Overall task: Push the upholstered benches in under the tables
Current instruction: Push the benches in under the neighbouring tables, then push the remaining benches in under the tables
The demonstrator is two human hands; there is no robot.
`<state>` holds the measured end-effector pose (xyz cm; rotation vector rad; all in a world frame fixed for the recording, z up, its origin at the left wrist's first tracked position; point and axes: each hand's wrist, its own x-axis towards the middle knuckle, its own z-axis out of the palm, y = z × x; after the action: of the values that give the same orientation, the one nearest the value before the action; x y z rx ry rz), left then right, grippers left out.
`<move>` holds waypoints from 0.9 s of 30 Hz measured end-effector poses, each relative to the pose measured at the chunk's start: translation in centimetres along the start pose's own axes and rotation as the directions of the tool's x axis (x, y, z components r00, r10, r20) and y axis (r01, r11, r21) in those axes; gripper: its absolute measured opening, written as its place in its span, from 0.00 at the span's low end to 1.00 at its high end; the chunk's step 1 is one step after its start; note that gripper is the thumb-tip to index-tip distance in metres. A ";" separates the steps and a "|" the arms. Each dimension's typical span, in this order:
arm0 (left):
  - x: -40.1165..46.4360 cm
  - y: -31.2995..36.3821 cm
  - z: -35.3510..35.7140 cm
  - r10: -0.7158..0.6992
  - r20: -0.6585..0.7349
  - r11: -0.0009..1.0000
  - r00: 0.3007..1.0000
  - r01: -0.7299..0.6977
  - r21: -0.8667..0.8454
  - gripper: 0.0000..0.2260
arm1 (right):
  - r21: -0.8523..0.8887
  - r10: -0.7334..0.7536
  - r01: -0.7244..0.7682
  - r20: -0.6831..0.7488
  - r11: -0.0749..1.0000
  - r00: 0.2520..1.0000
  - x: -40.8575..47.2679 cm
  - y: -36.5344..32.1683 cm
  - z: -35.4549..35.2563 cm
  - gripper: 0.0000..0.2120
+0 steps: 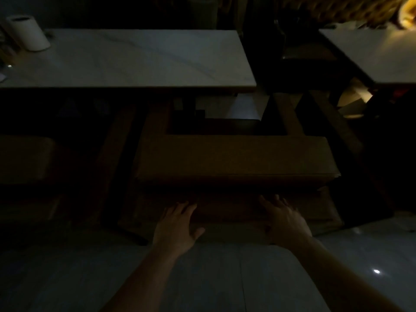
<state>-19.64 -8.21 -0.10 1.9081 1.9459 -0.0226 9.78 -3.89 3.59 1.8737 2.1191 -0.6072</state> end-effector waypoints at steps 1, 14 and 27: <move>-0.4 0.3 -0.5 0.014 0.009 1.000 1.000 -0.014 -0.009 0.35 | 0.022 -0.013 0.014 -0.008 1.000 1.000 -0.7 -0.5 -0.5 0.41; -6.5 5.6 -8.6 0.122 0.013 0.987 0.992 -0.120 -0.103 0.34 | 0.135 0.098 -0.091 -0.045 0.987 0.994 -14.4 0.2 -6.1 0.36; -13.4 14.8 -9.0 0.050 0.050 0.996 0.997 -0.046 -0.079 0.33 | 0.219 0.065 -0.032 -0.148 0.975 0.987 -21.6 10.2 -7.7 0.30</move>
<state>-8.27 -17.42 16.20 1.8848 1.8395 0.0164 23.59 -18.49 18.59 2.1464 2.1689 -0.7298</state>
